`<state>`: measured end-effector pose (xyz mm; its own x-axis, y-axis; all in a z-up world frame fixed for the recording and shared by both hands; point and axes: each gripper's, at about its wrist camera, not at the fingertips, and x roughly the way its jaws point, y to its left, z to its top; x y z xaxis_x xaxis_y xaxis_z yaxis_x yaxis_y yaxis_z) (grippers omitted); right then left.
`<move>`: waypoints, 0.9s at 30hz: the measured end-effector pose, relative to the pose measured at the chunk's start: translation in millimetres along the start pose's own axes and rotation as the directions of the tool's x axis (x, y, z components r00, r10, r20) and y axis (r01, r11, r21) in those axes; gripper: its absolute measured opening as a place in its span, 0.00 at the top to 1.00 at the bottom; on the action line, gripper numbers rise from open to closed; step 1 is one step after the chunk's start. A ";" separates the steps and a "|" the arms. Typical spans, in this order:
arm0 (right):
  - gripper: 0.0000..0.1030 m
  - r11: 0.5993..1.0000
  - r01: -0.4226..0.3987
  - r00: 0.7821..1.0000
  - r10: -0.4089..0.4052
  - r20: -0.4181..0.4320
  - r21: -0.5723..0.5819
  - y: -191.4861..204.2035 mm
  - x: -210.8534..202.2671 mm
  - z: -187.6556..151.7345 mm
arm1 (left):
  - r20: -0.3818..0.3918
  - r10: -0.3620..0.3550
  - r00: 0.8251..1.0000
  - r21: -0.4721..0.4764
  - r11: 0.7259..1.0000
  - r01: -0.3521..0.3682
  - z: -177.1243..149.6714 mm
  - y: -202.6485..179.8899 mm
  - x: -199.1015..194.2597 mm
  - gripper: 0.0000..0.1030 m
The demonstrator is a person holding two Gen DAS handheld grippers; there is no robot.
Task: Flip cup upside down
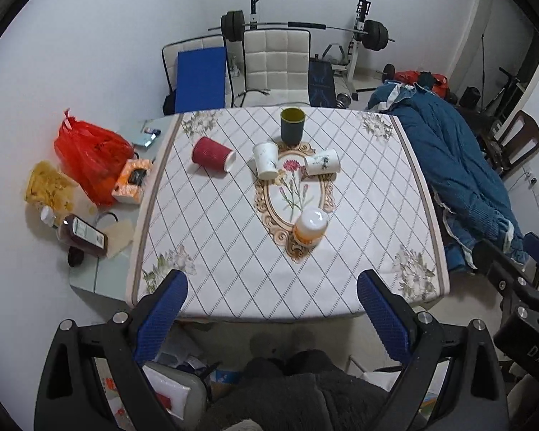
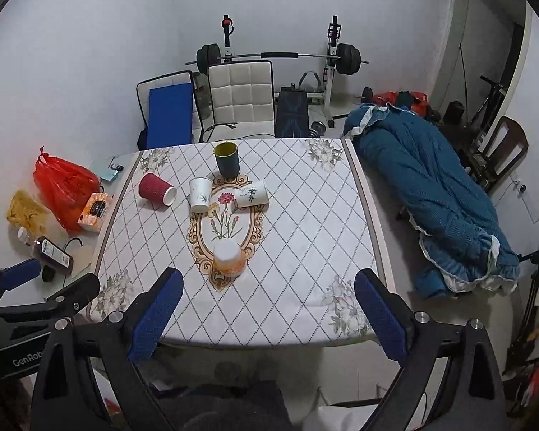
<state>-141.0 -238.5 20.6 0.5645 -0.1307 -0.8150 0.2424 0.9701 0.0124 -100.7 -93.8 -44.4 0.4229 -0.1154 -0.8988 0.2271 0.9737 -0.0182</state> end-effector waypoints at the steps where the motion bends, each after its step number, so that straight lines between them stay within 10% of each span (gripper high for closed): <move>1: 0.05 1.000 -0.001 1.000 0.001 -0.004 -0.002 -0.1 -1.0 0.4 | -0.005 -0.002 1.000 -0.004 1.000 0.002 -1.2 -0.2 -0.7 0.06; 27: 0.04 1.000 -0.026 0.999 0.025 -0.046 -0.010 -4.3 -7.7 -8.7 | -0.001 0.035 0.999 -0.020 0.999 -0.035 -12.7 1.4 -18.8 0.06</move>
<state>-153.2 -240.0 21.7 0.5333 -0.0965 -0.8404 0.2198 0.9752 0.0275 -119.4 -87.8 -33.1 0.4294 -0.0806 -0.8995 0.1941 0.9810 0.0048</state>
